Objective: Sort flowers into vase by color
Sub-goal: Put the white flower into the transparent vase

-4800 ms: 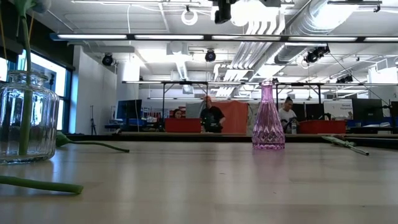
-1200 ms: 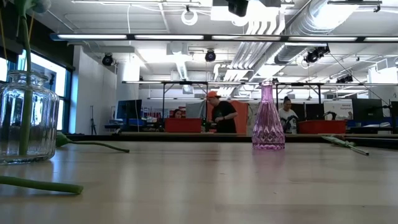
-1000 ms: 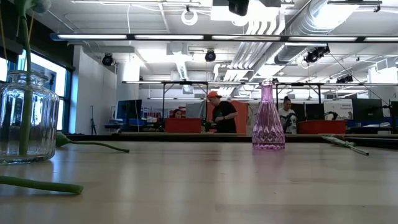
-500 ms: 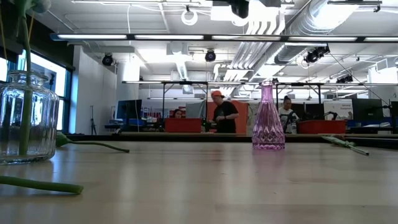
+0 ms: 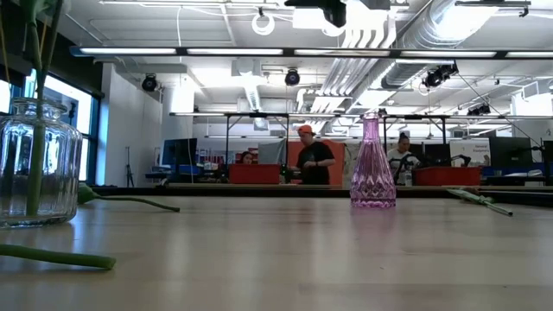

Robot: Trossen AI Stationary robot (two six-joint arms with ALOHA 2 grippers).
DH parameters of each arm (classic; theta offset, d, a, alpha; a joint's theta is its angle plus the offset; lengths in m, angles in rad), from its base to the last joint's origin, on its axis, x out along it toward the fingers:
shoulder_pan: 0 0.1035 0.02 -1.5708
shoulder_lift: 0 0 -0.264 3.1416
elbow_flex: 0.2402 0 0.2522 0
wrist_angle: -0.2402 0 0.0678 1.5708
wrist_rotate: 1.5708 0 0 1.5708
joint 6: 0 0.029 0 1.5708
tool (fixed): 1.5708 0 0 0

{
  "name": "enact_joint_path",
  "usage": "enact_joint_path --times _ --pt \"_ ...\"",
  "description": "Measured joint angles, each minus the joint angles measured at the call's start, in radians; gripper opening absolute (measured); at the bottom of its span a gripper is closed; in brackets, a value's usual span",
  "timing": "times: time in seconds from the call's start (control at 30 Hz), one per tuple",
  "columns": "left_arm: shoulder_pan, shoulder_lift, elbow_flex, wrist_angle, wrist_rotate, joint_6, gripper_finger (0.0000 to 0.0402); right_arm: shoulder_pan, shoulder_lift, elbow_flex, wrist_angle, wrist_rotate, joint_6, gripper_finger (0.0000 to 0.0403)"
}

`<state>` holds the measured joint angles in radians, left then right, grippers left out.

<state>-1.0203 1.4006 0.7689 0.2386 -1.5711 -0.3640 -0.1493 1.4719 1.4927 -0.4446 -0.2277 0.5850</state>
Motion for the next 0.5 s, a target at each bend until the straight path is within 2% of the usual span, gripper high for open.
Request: enact_joint_path --times 0.2,0.5 --pt "0.013 0.0 -0.002 -0.075 0.0 -0.082 0.0 0.0 0.0 0.0 0.0 0.0 -0.001 0.0261" --pt "0.013 0.0 -0.003 -0.254 0.013 -0.292 0.0 0.0 0.0 0.0 -0.001 0.0 -0.01 0.0261"
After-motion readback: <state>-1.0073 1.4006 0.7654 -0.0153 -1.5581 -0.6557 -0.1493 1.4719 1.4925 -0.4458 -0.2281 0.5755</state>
